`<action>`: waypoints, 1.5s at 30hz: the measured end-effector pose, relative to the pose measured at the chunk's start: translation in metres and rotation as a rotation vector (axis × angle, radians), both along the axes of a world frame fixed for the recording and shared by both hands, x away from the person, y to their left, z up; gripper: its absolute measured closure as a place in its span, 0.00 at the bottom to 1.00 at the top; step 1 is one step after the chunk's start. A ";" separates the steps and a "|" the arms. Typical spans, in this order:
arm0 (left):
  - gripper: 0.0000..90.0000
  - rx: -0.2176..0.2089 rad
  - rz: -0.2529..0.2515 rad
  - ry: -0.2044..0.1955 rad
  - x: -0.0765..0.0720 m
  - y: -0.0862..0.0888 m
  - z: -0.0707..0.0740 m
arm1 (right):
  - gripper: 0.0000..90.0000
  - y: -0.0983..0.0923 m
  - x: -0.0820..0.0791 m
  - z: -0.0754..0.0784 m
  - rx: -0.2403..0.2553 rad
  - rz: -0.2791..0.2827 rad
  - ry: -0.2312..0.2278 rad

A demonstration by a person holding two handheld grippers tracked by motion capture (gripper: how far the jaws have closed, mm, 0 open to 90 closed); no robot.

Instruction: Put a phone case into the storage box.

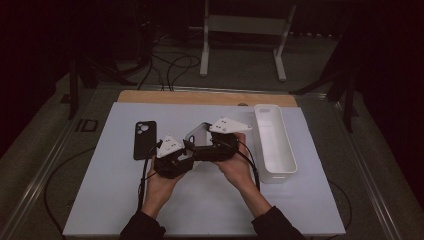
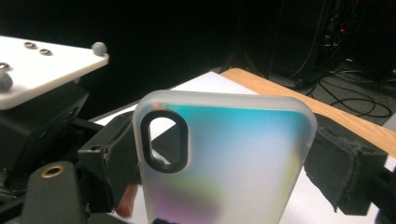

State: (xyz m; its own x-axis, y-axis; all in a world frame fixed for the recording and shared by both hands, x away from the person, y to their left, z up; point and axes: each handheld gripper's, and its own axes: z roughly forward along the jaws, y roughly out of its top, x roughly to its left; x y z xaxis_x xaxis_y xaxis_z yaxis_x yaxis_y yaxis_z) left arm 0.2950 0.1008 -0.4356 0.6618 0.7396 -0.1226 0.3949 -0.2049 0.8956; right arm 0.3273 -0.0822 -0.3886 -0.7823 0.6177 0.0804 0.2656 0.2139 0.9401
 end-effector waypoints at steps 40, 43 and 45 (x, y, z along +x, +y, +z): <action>0.00 0.005 0.155 -0.095 -0.036 0.089 -0.017 | 0.19 -0.025 0.025 0.015 -0.029 -0.071 0.032; 0.00 0.007 0.159 -0.096 -0.037 0.094 -0.019 | 0.19 -0.030 0.029 0.017 -0.022 -0.087 0.031; 0.00 0.008 0.161 -0.097 -0.039 0.098 -0.021 | 0.19 -0.033 0.031 0.019 -0.013 -0.096 0.037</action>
State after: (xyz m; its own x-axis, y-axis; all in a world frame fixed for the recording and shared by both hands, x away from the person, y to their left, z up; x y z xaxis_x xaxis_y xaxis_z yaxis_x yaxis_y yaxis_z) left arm 0.2558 0.1988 -0.4563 0.5434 0.8375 -0.0576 0.3351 -0.1534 0.9296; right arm 0.3586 -0.1152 -0.3698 -0.7162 0.6908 0.0995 0.3199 0.1983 0.9265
